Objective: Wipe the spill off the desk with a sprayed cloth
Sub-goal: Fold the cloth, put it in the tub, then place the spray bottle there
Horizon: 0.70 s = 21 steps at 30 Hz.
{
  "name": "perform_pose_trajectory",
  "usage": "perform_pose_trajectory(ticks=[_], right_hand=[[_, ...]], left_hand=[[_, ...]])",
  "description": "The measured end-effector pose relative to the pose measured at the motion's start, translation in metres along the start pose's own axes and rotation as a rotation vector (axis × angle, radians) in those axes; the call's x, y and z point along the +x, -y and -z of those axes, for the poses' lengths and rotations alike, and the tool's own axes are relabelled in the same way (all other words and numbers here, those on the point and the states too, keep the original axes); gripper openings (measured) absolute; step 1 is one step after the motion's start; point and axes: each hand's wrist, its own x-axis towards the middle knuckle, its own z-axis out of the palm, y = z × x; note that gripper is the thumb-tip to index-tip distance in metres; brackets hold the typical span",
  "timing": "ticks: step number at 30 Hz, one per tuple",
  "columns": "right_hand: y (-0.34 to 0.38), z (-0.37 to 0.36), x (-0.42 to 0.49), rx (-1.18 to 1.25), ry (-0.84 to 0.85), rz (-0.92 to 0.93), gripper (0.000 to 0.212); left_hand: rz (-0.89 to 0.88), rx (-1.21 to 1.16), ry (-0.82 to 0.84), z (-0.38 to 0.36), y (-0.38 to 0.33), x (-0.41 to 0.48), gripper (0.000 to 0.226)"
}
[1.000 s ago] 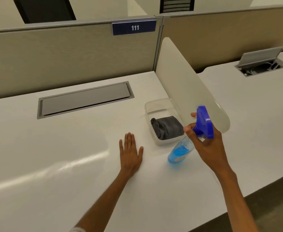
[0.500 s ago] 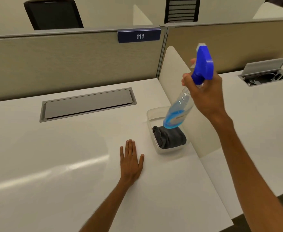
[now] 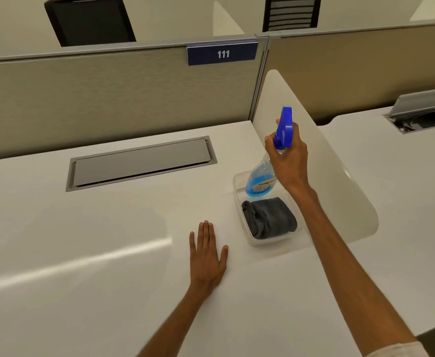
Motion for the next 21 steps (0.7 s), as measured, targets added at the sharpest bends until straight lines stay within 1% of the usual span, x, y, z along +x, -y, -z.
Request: perform_pose_trajectory(ticks=[9, 13, 17, 21], right_hand=[[-0.035, -0.023, -0.007, 0.032, 0.007, -0.087, 0.046], [-0.04, -0.028, -0.003, 0.025, 0.006, -0.088, 0.047], [-0.04, -0.03, 0.004, 0.007, 0.051, -0.117, 0.05], [-0.039, -0.029, 0.008, 0.02, 0.067, -0.127, 0.048]], left_hand=[[0.003, 0.007, -0.006, -0.003, 0.001, 0.002, 0.073], [0.01, 0.019, 0.006, -0.002, 0.001, 0.002, 0.073], [0.01, 0.025, 0.009, -0.001, 0.0, 0.002, 0.073], [0.009, 0.023, 0.015, 0.0, -0.001, 0.002, 0.073]])
